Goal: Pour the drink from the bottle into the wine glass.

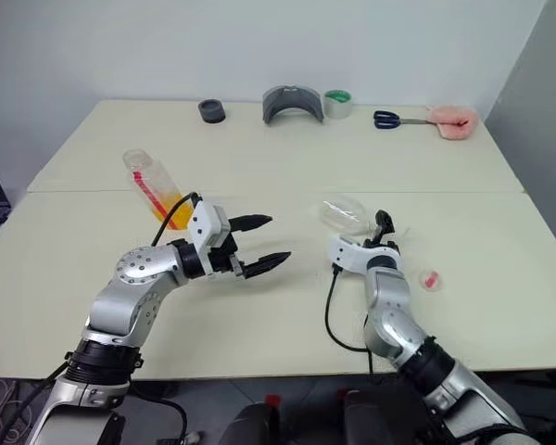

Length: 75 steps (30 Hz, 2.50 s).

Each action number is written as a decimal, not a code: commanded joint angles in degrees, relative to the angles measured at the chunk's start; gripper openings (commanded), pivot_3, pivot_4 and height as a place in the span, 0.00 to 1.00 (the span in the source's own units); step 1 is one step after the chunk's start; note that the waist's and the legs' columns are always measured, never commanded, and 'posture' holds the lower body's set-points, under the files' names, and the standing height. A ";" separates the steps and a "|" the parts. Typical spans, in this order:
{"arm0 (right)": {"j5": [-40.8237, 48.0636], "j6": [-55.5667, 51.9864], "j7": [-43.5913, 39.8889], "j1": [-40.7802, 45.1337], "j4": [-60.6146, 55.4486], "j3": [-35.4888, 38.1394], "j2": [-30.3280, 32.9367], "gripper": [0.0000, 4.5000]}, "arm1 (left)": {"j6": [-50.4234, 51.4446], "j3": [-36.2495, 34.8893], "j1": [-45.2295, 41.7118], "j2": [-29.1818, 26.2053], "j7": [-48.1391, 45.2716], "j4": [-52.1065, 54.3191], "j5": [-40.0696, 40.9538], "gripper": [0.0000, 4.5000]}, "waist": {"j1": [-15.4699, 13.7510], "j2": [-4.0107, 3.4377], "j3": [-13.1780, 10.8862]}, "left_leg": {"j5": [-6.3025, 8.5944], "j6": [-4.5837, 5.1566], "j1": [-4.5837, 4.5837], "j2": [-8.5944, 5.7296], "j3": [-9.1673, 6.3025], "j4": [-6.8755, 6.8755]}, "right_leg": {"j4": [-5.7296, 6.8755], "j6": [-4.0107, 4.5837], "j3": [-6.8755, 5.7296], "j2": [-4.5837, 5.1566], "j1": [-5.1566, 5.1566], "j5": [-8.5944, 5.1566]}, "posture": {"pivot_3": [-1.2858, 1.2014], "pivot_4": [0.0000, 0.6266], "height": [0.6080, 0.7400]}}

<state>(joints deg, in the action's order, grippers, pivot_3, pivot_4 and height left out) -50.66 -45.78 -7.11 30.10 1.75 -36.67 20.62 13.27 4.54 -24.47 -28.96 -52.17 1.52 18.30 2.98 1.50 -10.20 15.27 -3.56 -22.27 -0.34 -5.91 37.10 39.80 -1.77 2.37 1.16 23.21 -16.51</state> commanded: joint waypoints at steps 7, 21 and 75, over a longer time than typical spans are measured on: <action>0.33 6.13 2.51 3.06 9.43 3.91 -2.77 0.79 | -3.26 -0.49 0.95 0.82 -0.52 -0.12 -0.62 1.00 | 0.26 0.04 0.03 | 0.01 0.02 0.18 0.00 0.12 -0.03 | 0.08 0.00 0.10 0.00 -0.05 0.00 | 0.52 0.24 1.00; 6.62 7.16 -1.36 3.59 4.00 13.06 -7.79 0.04 | -5.67 -0.80 1.90 1.29 -0.46 -1.96 -1.33 1.00 | 0.46 0.07 0.05 | 0.01 0.02 0.24 0.03 0.19 -0.04 | 0.13 0.00 0.17 -0.02 -0.04 0.00 | 0.52 0.24 1.00; 50.79 6.45 -4.11 -30.93 -23.38 29.21 -13.94 0.04 | 14.12 -4.39 2.27 -5.76 -5.75 4.76 7.08 1.00 | -0.21 0.24 0.82 | 0.06 0.08 1.48 0.09 -0.16 -0.58 | -0.84 0.01 -0.12 -0.06 -1.66 -0.13 | 0.52 0.24 1.00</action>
<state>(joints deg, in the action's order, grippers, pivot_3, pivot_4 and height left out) 0.69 -35.24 -10.94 1.39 -25.52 -5.65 6.24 27.34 0.77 -22.32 -34.21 -57.53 4.17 24.41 2.78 1.73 -9.38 15.33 -3.48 -20.72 -0.23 -6.08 36.45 38.93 -1.87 2.25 1.10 21.49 -16.72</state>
